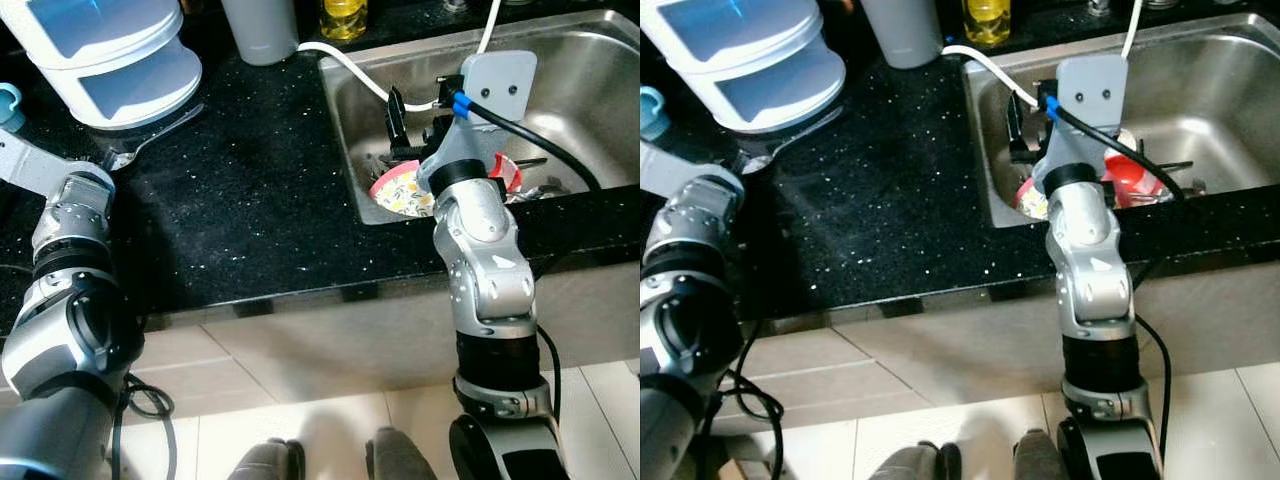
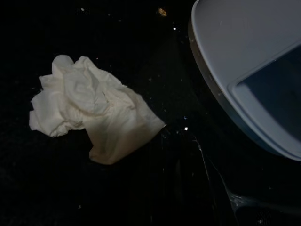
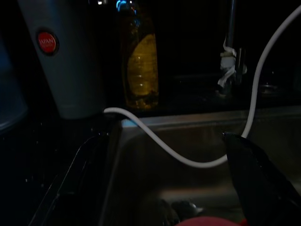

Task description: Kitchen organization

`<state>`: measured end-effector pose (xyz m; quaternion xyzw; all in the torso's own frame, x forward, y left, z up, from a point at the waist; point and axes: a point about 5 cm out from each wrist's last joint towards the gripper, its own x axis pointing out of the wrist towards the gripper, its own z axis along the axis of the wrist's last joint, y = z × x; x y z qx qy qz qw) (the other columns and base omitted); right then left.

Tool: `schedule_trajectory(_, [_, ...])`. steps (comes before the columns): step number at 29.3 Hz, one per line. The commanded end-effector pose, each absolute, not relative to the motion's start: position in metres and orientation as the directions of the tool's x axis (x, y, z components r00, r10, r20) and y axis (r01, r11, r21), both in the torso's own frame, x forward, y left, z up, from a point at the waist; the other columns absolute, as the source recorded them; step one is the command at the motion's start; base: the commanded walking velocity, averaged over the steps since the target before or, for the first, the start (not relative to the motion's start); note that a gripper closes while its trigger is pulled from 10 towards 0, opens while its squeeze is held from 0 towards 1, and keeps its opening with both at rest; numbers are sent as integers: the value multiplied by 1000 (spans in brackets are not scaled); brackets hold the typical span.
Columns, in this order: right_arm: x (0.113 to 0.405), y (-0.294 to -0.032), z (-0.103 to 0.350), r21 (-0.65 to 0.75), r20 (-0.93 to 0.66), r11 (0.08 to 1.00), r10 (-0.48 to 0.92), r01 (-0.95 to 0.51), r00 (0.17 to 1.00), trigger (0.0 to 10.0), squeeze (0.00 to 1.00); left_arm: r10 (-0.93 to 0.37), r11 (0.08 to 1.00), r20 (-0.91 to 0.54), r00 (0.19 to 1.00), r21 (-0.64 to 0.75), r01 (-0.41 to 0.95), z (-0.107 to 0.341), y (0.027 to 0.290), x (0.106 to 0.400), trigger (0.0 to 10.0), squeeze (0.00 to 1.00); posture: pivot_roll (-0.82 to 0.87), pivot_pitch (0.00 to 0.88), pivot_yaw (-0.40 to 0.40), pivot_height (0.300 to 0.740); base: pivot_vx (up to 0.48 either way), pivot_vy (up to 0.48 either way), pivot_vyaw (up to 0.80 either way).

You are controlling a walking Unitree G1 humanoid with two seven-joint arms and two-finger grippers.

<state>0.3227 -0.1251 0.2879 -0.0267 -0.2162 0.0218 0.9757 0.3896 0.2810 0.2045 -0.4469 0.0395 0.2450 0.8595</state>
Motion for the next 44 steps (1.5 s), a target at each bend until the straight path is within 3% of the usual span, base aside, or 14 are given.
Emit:
schedule_trajectory(1, [324, -118, 283, -48, 419, 998, 65, -50, 905, 10000, 0, 238, 496, -516, 823, -664, -559, 144, 249, 382, 0, 0, -15, 123, 138, 740, 0, 0, 0])
schedule_trajectory(3, [325, -118, 282, -44, 421, 998, 63, -49, 905, 10000, 0, 234, 503, -509, 829, -666, -551, 145, 248, 383, 0, 0, -13, 115, 138, 740, 0, 0, 0])
schedule_trajectory(6, [326, -115, 281, -35, 434, 998, 64, -54, 898, 10000, 0, 248, 686, -322, 914, -607, -400, 176, 246, 391, 0, 0, -6, 31, 135, 740, 0, 0, 0])
schedule_trajectory(7, [327, -114, 281, -34, 440, 998, 68, -59, 896, 10000, 0, 232, 761, -239, 943, -559, -329, 189, 242, 393, 4902, 0, -3, 9, 135, 740, 0, 0, 0])
schedule_trajectory(8, [327, -114, 281, -34, 440, 998, 68, -59, 896, 10000, 0, 232, 761, -239, 943, -559, -329, 189, 242, 393, 4902, 0, -3, 9, 135, 740, 0, 0, 0])
schedule_trajectory(9, [328, -113, 282, -35, 449, 997, 74, -65, 891, 10000, 0, 185, 809, -148, 971, -538, -236, 205, 234, 394, 10000, 0, 7, 0, 127, 740, 0, 0, 0])
schedule_trajectory(17, [339, -108, 290, -28, 497, 997, 81, -77, 864, 10000, 0, -222, 739, 145, 964, -620, 264, 259, 163, 390, 10000, 0, 16, 0, 131, 740, 0, 0, 0])
schedule_trajectory(25, [336, -109, 286, -17, 507, 998, 56, -55, 860, 10000, 0, -385, 747, 97, 918, -552, 371, 255, 102, 407, 10000, 0, -32, 0, 170, 740, 0, 0, 0])
schedule_trajectory(28, [334, -114, 281, -9, 508, 1000, 22, -21, 861, 10000, 0, -398, 836, 30, 917, -400, 376, 246, 78, 409, 10000, 0, -65, 0, 196, 740, 0, 0, 0])
schedule_trajectory(31, [333, -120, 278, -3, 509, 1000, -4, 6, 861, 10000, 0, -482, 822, 51, 875, -321, 471, 245, 57, 402, 10000, 0, -73, 0, 208, 740, 0, 0, 0])
schedule_trajectory(32, [332, -122, 276, -1, 509, 1000, -13, 16, 861, 10000, 0, -534, 794, 95, 840, -286, 537, 247, 50, 398, 10000, 1000, -74, 0, 213, 740, 0, 0, 0])
schedule_trajectory(40, [332, -122, 278, 5, 518, 1000, -22, 23, 855, 10000, 0, -598, 649, 328, 731, -337, 682, 266, 55, 380, 10000, 1000, -71, 0, 218, 740, 0, 0, 0])
schedule_trajectory(41, [332, -122, 278, 6, 520, 1000, -24, 24, 854, 10000, 0, -591, 616, 381, 711, -355, 703, 273, 60, 376, 10000, 0, -67, 0, 217, 740, 0, 0, 0])
schedule_trajectory(44, [333, -123, 277, 14, 520, 1000, -30, 26, 854, 10000, 0, -483, 649, 520, 704, -328, 687, 296, 95, 358, 10000, 0, -40, 0, 213, 740, 0, 0, 0])
